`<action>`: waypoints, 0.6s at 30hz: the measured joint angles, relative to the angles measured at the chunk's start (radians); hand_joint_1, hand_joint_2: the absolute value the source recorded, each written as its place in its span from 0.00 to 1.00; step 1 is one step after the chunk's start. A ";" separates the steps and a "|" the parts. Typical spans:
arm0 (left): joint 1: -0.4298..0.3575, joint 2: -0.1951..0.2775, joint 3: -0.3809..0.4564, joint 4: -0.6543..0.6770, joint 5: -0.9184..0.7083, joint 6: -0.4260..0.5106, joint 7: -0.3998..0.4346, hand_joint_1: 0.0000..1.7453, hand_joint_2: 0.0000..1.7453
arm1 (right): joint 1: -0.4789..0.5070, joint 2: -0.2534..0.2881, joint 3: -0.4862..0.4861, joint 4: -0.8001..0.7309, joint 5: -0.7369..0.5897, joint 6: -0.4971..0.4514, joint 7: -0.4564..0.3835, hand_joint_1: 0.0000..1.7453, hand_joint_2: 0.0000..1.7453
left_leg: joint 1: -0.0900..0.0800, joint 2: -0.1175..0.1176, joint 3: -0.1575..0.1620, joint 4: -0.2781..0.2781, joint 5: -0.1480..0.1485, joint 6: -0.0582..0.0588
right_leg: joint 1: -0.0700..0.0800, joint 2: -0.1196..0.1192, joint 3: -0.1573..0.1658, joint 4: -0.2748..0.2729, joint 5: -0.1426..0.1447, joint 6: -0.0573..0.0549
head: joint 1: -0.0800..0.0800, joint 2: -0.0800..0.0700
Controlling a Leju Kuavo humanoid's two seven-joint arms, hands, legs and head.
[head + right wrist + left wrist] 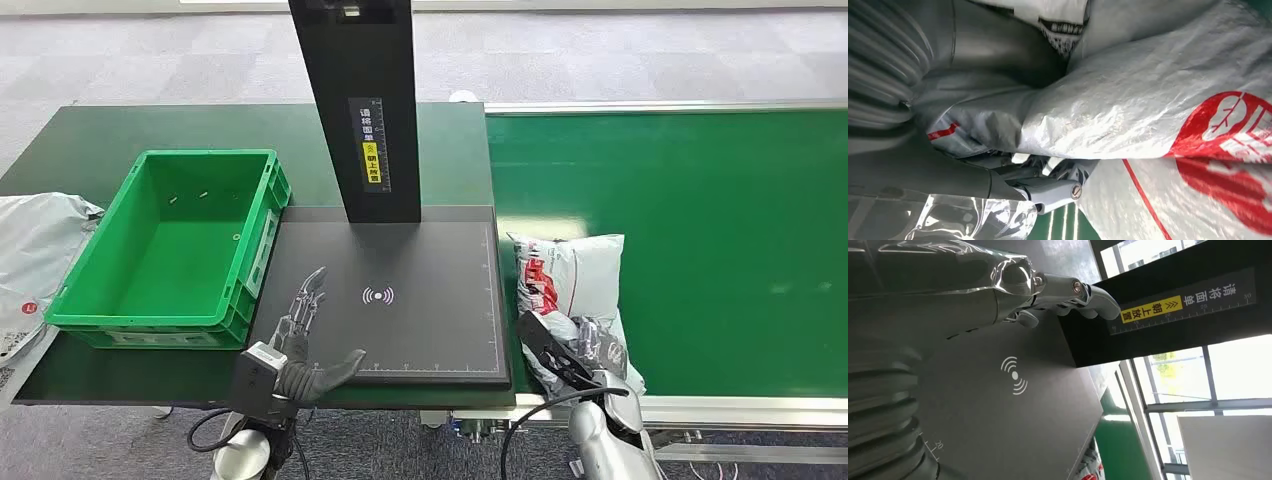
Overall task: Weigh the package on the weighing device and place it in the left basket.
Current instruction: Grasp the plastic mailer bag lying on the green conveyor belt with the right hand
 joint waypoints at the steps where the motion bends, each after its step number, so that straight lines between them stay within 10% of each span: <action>1: 0.001 0.000 0.000 0.000 0.000 0.001 0.001 0.00 1.00 | 0.001 0.000 0.000 -0.002 -0.004 -0.005 -0.001 1.00 1.00 | 0.000 0.000 0.000 0.000 0.000 0.000 | 0.000 0.000 0.000 0.000 0.000 0.000 | 0.000 0.000; 18: 0.021 0.000 0.002 -0.023 0.000 0.002 0.012 0.00 1.00 | 0.043 0.001 -0.003 -0.102 -0.153 -0.048 -0.078 1.00 1.00 | 0.000 -0.001 -0.002 0.000 0.000 0.000 | 0.000 -0.002 -0.001 0.000 0.000 0.000 | 0.000 0.000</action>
